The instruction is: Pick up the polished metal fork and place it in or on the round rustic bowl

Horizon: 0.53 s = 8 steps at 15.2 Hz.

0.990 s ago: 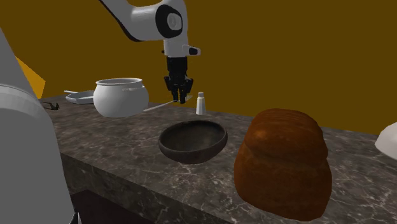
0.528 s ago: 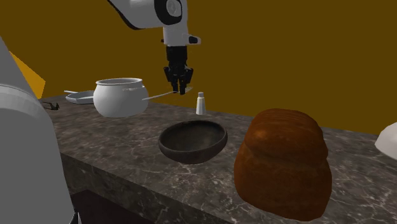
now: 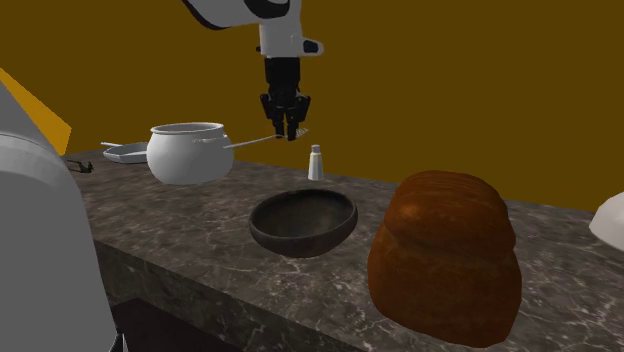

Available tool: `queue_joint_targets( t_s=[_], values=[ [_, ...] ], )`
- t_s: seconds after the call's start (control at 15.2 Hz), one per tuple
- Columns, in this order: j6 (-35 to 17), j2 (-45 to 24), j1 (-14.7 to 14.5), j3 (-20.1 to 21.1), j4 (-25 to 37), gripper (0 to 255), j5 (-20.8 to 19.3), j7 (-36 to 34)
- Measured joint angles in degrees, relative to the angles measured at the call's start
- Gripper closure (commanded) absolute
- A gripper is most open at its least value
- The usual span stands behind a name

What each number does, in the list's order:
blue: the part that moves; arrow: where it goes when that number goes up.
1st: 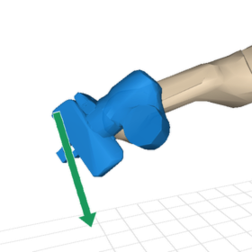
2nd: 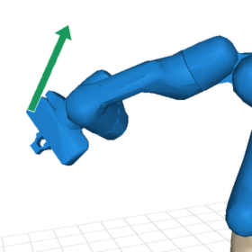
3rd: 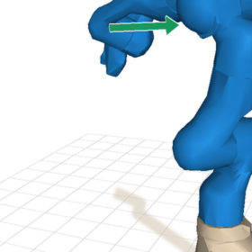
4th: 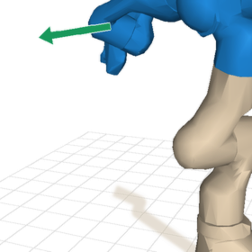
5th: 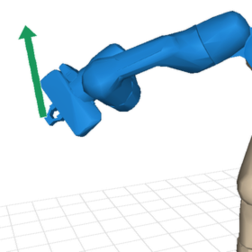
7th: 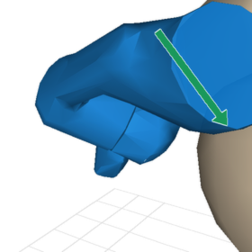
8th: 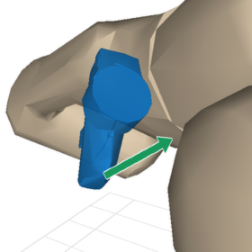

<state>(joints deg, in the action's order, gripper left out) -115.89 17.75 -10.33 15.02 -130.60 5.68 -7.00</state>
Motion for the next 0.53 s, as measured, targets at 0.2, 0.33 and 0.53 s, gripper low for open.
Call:
queue_joint_targets(
  t_s=[0.2,0.33,0.53],
  values=[
    [0.24,4.04,0.90,-2.55,-3.95,255,0.21,3.70],
    [1.07,7.58,1.53,-4.52,-6.79,255,0.17,6.31],
    [2.04,11.73,2.59,-7.32,-10.11,255,-0.45,9.85]
  ],
)
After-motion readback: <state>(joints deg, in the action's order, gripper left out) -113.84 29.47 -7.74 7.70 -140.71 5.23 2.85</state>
